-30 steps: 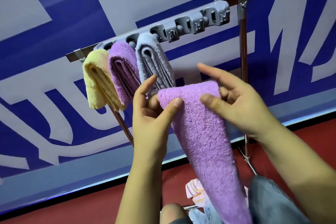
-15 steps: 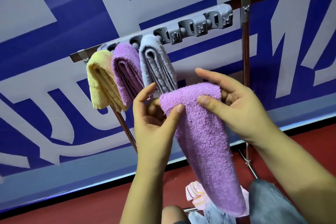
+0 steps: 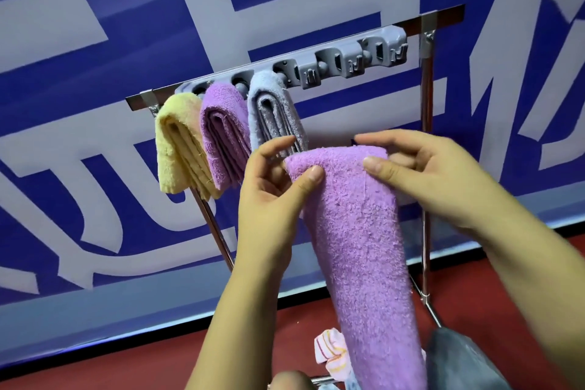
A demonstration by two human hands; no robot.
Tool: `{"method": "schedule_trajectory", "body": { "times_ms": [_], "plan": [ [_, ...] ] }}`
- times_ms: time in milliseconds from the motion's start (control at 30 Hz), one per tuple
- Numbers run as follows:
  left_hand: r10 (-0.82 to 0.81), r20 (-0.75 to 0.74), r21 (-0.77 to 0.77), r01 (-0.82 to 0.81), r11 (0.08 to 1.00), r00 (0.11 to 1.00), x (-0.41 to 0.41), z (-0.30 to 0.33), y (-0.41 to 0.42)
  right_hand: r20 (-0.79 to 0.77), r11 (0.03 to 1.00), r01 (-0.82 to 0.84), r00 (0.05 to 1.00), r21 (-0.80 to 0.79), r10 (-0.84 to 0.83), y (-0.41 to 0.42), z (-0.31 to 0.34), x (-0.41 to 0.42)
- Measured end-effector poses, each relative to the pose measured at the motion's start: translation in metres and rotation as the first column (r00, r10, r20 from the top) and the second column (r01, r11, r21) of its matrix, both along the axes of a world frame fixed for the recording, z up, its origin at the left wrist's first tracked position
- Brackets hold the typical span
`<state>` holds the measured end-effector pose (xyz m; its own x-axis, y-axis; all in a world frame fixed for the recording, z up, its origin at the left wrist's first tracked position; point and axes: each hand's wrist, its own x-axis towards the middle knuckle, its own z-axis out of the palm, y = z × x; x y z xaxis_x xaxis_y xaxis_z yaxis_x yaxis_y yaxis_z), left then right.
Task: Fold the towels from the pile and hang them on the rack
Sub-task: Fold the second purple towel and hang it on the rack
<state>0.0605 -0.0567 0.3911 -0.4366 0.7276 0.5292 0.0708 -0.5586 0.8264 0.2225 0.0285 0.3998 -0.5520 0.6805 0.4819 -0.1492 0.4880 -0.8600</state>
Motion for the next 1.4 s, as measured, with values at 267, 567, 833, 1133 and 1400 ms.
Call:
{"method": "schedule_trajectory", "body": {
  "times_ms": [267, 567, 833, 1133, 1400],
  "plan": [
    [-0.078, -0.059, -0.053, 0.075, 0.996, 0.995, -0.002, 0.028, 0.021, 0.391, 0.836, -0.039, 0.895, 0.547, -0.214, 0.015, 0.051, 0.001],
    [-0.012, -0.078, -0.091, 0.005, 0.996, 0.997, -0.024, 0.059, 0.038, 0.572, 0.666, -0.324, 0.798, 0.672, -0.19, 0.033, 0.103, -0.02],
    [0.255, -0.061, -0.131, -0.261, 0.956, 0.965, -0.03, 0.102, 0.074, 0.57, 0.711, -0.169, 0.732, 0.683, -0.374, 0.06, 0.165, -0.056],
    [0.287, -0.051, -0.127, -0.291, 0.948, 0.957, -0.012, 0.091, 0.087, 0.485, 0.875, 0.028, 0.824, 0.483, -0.294, 0.081, 0.209, -0.082],
    [0.095, 0.156, -0.207, -0.062, 0.976, 0.983, 0.005, 0.086, 0.1, 0.443, 0.959, 0.048, 0.88, 0.28, -0.173, 0.085, 0.213, -0.114]
  ]
}}
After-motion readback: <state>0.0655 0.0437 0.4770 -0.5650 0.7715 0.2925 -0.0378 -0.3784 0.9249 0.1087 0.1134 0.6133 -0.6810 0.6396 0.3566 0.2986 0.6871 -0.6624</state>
